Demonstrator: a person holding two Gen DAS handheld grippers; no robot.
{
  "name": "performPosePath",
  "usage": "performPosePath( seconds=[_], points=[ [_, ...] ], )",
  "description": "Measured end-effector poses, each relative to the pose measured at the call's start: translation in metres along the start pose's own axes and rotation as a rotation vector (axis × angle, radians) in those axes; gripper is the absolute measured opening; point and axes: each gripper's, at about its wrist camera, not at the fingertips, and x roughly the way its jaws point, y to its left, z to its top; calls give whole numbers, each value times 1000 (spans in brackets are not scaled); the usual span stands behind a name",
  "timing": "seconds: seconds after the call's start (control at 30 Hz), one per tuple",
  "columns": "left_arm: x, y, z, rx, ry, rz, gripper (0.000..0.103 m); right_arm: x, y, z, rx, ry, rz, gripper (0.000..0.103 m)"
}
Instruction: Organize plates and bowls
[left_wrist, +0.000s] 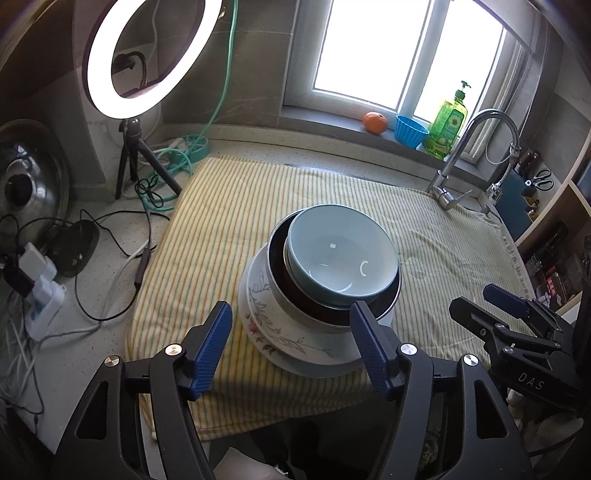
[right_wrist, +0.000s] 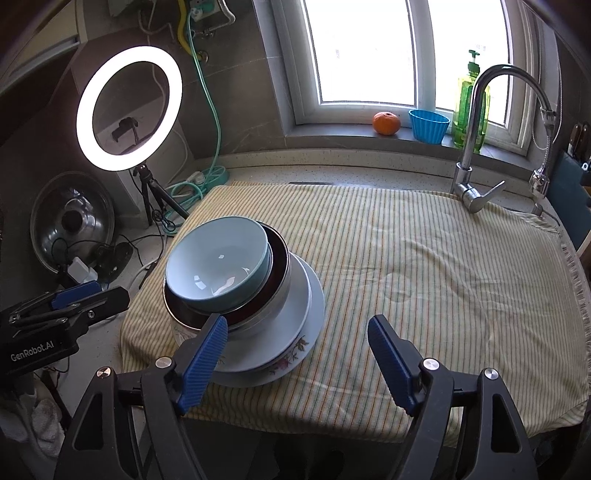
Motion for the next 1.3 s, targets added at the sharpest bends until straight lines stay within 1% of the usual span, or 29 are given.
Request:
performPosePath(
  seconds=[0.57,1.3],
  points=[
    [-6,-5,-2,3,-9,-11,66,-6,-5,-4,-2,-5,-8,75],
    [-6,1,1,7,-17,-13,66,4,4,-3,-16,14,-18,75]
  ],
)
